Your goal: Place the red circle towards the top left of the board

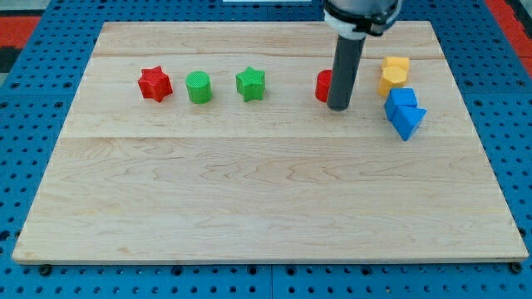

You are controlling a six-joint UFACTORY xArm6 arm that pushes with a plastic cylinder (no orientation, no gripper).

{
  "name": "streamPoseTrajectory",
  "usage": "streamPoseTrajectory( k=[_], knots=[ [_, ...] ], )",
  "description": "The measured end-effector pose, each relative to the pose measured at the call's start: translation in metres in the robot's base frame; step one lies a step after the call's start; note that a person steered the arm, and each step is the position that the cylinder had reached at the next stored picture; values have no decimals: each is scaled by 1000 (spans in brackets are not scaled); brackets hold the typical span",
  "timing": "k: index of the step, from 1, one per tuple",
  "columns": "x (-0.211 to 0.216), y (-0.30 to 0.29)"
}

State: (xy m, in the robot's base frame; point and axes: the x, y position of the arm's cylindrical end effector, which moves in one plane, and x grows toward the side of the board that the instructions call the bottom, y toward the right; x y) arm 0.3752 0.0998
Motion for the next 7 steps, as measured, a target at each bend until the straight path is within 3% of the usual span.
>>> streamPoseTrajectory(
  k=[2,5,7],
  knots=[
    [-55,-1],
    [-70,-4],
    [-102,-6]
  ],
)
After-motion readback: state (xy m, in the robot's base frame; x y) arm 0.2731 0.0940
